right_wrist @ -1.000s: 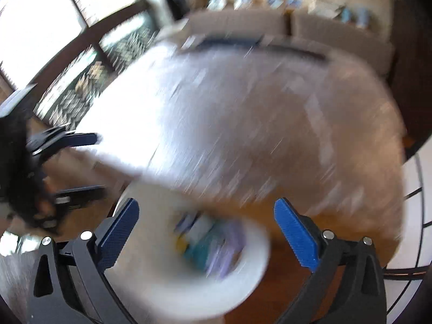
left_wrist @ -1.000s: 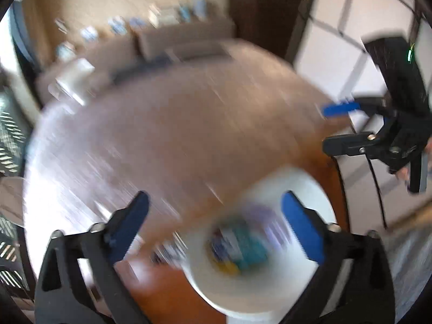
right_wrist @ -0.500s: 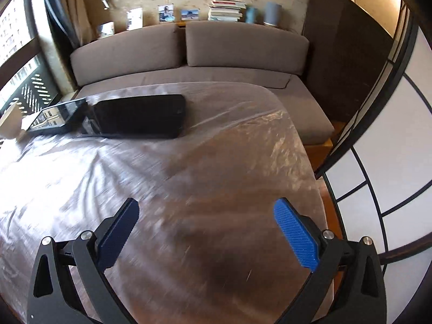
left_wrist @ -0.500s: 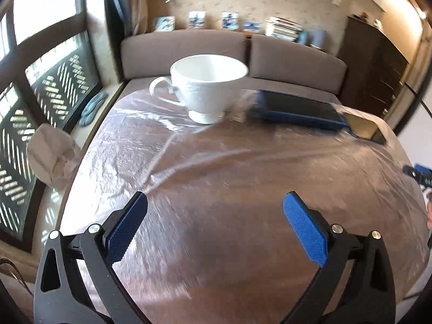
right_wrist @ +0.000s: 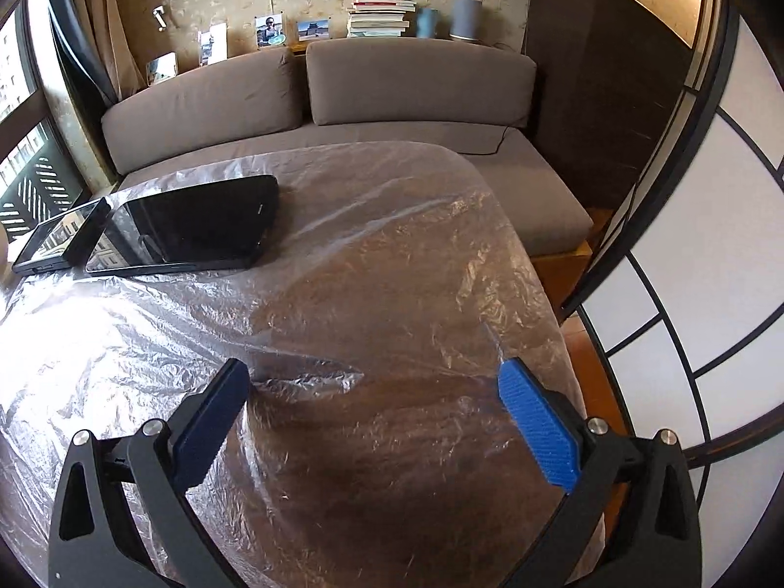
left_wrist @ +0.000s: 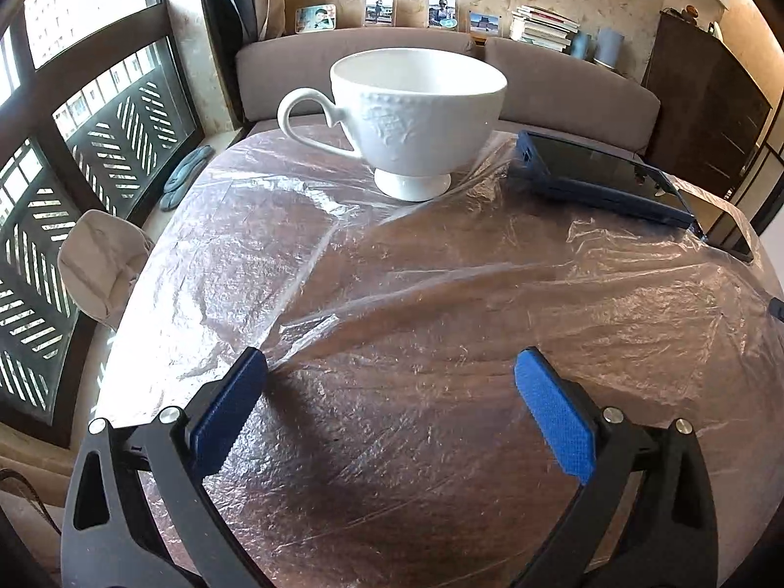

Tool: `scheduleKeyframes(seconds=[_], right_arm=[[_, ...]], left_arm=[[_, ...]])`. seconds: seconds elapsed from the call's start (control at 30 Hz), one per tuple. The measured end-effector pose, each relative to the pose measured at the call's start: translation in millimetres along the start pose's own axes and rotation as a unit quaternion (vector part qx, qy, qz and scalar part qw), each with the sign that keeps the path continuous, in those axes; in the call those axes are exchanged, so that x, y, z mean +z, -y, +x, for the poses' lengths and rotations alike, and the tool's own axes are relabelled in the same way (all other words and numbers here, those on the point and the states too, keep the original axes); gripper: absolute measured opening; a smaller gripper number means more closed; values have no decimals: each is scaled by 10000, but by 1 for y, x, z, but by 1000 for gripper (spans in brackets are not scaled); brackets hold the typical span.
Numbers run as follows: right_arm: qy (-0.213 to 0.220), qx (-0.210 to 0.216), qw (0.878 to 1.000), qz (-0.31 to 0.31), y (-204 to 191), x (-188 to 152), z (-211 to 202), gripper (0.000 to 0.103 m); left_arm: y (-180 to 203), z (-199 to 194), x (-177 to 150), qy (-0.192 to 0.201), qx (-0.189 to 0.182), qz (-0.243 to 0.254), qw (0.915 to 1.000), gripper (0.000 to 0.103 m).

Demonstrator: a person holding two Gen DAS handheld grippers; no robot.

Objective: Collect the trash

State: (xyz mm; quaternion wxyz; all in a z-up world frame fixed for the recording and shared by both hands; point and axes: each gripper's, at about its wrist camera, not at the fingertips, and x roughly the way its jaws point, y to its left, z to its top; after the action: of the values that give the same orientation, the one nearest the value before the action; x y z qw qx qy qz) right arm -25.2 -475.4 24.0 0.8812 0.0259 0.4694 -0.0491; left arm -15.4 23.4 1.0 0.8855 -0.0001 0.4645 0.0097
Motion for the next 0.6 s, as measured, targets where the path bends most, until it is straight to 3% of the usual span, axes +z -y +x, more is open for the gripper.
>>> scheduleKeyframes(seconds=[0.6], right_arm=[[0,-2,10000,0,0,0,0,99]], left_arm=[[0,2,1,-10,-11,-20,10000,102]])
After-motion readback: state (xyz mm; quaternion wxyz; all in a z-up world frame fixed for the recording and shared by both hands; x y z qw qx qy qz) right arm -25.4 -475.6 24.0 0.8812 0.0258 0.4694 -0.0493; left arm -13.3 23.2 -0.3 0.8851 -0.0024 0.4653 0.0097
